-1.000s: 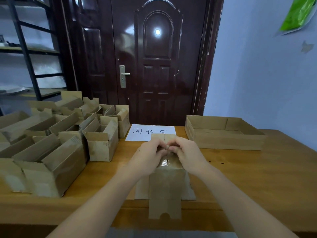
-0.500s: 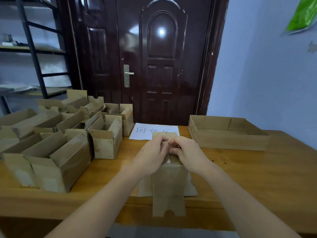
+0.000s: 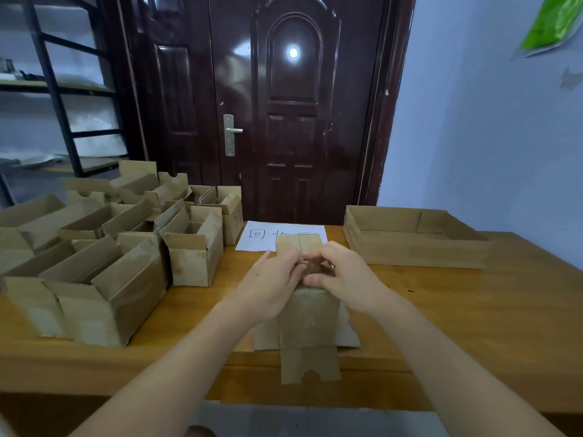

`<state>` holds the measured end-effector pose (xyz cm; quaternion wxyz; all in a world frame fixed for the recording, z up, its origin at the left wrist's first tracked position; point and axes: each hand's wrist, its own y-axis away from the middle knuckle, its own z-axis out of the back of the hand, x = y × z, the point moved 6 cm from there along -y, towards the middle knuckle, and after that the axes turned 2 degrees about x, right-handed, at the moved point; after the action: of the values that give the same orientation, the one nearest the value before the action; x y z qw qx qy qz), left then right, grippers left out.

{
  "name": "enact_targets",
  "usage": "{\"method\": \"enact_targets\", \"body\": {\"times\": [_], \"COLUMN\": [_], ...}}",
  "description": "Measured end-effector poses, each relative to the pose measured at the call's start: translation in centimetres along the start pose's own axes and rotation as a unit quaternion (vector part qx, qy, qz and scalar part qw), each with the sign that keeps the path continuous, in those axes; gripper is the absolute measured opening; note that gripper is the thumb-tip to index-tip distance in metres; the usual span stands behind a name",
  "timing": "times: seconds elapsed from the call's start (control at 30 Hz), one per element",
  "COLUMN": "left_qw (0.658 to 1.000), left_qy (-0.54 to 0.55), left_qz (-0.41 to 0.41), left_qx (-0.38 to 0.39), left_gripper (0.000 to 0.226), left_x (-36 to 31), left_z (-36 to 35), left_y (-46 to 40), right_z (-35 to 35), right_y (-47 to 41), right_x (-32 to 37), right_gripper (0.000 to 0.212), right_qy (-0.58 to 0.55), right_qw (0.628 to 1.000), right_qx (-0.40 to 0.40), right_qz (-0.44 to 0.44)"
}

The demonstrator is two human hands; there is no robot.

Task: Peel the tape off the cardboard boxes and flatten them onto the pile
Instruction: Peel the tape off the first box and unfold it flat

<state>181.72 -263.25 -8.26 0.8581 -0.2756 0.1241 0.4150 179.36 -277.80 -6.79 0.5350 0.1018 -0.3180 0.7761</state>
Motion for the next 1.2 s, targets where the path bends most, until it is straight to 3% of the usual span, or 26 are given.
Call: {"method": "enact_targets", "body": {"times": [0.1,0.23,0.3,0.4,0.47,0.63,0.83,0.9,1.0,1.2], "left_qw": [1.000,1.000,0.999,0.999,0.999,1.000,1.000,1.000,1.000,0.996], "left_qy": [-0.018,0.013,0.050,0.031,0.020,-0.023,-0.002,0.005,0.017,-0.014], "left_qz": [-0.019,0.001,0.014,0.023,0.026,-0.010,-0.012,-0.002,0.006,-0.069], "left_qx": [-0.003,-0.021,-0.008,0.002,-0.001,-0.015,-0.023,-0.021,-0.012,-0.055], "left_gripper": [0.021,0.016,0.016,0.011,0.013,0.023,0.028,0.028,0.021,0.027], "left_x": [-0.4,-0.2,0.3,0.4,0.4,0.1,0.0,0.2,0.7,-0.2], "left_z": [-0.1,-0.3,-0.6,-1.0,-0.9,-0.5,-0.9,-1.2,-1.4,-1.1], "left_y": [-0.2,-0.3,-0.4,-0.5,-0.5,-0.2,-0.2,-0.2,-0.7,-0.4], "right_z": [0.0,-0.5,-0.5,-0.7,-0.7,-0.4,-1.3,-1.5,-1.8,-2.1], "right_y": [0.0,0.2,0.5,1.0,1.1,0.8,0.3,0.3,0.6,0.8], "right_x": [0.1,0.0,-0.3,-0.9,-0.8,-0.4,-0.8,-0.8,-1.2,-1.9], "right_gripper": [0.015,0.017,0.021,0.018,0.012,0.023,0.015,0.006,0.007,0.011], "right_qy": [0.017,0.047,0.018,-0.061,-0.057,-0.036,-0.069,-0.041,-0.037,-0.029], "right_qw": [0.999,0.998,0.998,0.994,0.993,0.998,0.996,0.998,0.997,0.995], "right_qx": [-0.039,-0.039,-0.057,-0.083,-0.093,-0.040,-0.029,-0.037,-0.063,-0.077], "right_qz": [0.015,0.033,0.009,-0.045,-0.038,-0.022,-0.042,-0.026,-0.024,-0.051]}}
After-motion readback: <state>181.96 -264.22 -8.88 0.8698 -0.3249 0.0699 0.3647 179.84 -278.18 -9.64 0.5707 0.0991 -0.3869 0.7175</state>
